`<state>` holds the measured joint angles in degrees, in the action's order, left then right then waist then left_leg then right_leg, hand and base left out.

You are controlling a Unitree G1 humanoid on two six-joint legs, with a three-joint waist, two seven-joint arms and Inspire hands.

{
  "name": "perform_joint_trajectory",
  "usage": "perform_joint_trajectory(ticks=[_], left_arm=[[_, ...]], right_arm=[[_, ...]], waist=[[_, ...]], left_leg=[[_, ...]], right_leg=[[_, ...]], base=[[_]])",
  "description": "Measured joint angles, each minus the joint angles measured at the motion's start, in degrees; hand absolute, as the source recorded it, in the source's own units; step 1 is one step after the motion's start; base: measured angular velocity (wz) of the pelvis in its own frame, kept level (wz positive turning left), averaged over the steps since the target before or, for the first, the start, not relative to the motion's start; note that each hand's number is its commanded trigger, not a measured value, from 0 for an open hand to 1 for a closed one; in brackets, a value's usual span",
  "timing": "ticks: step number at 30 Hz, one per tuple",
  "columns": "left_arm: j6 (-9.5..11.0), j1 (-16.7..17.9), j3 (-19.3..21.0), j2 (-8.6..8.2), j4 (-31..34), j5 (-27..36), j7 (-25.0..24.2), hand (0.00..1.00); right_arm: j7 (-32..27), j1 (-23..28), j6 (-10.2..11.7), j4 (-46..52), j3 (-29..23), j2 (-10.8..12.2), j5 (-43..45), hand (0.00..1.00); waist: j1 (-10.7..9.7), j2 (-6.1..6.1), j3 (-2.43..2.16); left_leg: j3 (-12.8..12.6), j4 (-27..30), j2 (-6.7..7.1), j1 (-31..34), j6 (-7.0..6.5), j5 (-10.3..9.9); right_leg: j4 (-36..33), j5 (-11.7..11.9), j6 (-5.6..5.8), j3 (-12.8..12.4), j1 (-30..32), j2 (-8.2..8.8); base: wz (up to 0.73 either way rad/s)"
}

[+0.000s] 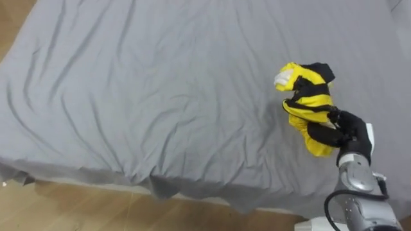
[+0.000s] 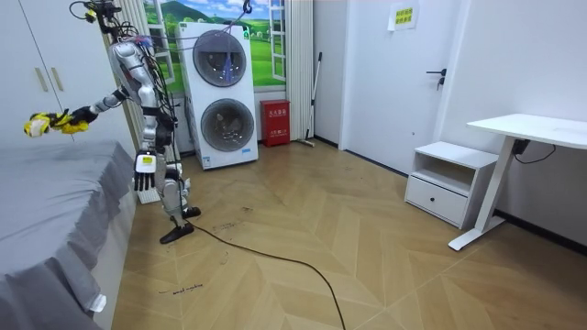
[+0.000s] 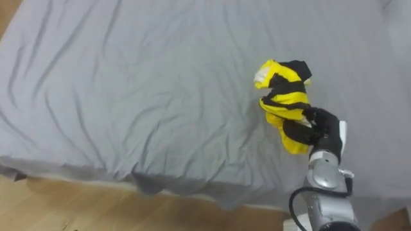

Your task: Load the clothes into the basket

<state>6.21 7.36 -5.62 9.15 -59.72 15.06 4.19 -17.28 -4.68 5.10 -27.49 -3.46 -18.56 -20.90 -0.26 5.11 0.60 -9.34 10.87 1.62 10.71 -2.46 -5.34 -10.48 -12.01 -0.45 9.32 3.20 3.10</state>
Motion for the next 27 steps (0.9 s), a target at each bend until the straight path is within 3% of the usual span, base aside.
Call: perform_joint_trajectory(ticks=[7,9,16,20,27], left_arm=[[-1.3,1.0,2.6,-1.68,0.2,-5.2,0.4,0.0],[-1.6,0.8,2.6,-1.7,0.4,-6.3,0.3,0.0],[-3.6,1.1,2.8,-1.46,0.4,-8.5,-0.2,0.0],[-3.7,1.1,2.8,-1.58,0.4,-11.3,-1.4,0.0],[-3.7,1.0,1.7,-1.72,0.0,-13.5,-1.1,0.0]], right_arm=[[3.2,5.1,-0.3,9.5,-4.3,0.6,-1.3,1.0],[3.2,7.0,-0.3,10.4,-5.7,1.1,-1.4,1.0],[3.0,10.1,-1.6,10.5,-7.8,1.9,-1.0,1.0],[2.9,10.8,-1.6,10.5,-10.1,3.8,-0.9,1.0],[1.4,12.6,-1.6,10.5,-10.4,4.1,-0.9,1.0]], waist=[[-2.9,-0.88,-0.62],[-4.2,-0.91,-0.64],[-6.5,-1.18,-0.65],[-7.8,-1.45,-0.53],[-10.3,-2.55,-0.54]], left_leg=[[-5.0,-1.6,-0.92,-7.4,0.47,-1.7],[-5.3,-1.6,-0.97,-8.5,0.5,-2.2],[-9.8,-1.8,-2.09,-11.9,1.02,-3.6],[-13.0,-2.1,-2.81,-12.9,1.44,-4.1],[-17.3,-2.1,-3.56,-13.4,1.93,-4.9]], right_leg=[[0.8,0.0,0.17,-4.8,-4.6,-0.44],[0.8,0.0,0.19,-5.5,-5.7,-0.54],[0.6,0.1,0.16,-10.5,-6.6,-1.41],[0.5,0.4,0.07,-13.7,-6.1,-2.2],[0.3,0.7,-0.05,-17.3,-4.7,-2.82]], base=[[-0.39],[-0.22],[-0.4],[-0.37],[-0.33]])
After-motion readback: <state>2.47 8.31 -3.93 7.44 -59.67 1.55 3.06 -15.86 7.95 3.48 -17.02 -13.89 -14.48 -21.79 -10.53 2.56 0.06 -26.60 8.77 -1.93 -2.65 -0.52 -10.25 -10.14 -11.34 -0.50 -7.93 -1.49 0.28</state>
